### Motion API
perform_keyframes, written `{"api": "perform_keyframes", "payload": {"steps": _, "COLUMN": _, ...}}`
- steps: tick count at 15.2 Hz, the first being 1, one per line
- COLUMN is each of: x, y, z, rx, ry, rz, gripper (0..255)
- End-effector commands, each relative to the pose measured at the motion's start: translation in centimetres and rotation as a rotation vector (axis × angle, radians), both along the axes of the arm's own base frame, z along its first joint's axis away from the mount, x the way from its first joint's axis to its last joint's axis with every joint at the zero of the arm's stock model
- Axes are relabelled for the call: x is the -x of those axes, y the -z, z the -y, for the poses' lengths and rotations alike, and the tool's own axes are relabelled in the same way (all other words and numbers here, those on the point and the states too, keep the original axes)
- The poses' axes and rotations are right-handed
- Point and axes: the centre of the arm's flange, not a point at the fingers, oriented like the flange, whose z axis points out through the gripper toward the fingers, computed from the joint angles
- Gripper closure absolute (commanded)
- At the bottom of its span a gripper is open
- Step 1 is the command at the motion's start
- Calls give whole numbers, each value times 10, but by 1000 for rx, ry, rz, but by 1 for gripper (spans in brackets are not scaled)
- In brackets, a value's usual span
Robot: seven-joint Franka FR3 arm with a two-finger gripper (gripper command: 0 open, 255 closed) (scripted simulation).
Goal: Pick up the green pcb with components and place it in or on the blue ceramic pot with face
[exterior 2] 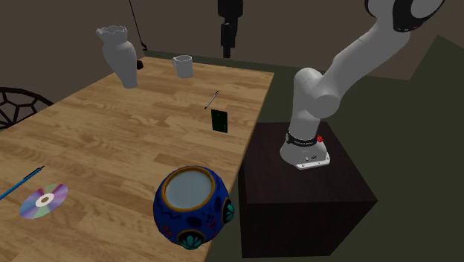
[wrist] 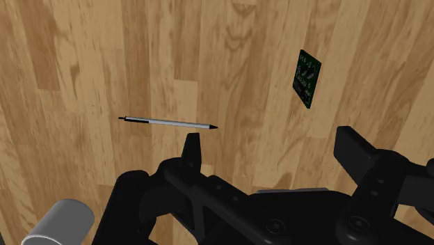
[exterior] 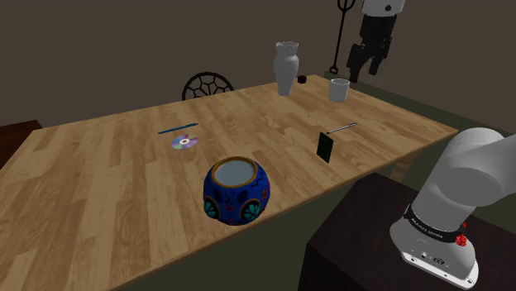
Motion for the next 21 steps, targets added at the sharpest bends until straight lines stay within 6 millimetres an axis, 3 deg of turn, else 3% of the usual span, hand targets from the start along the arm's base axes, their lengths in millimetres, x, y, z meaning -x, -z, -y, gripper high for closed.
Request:
{"api": "perform_keyframes", "payload": {"steps": 1, "x": 0, "y": 0, "z": 0, "rx": 0, "ry": 0, "rz": 0, "gripper": 0}}
{"api": "perform_keyframes", "payload": {"steps": 16, "x": -22, "y": 180, "z": -79, "rx": 10, "ry": 176, "rz": 105, "gripper": 0}}
{"api": "perform_keyframes", "payload": {"steps": 21, "x": -26, "y": 206, "z": -79, "rx": 10, "ry": 180, "rz": 108, "gripper": 0}}
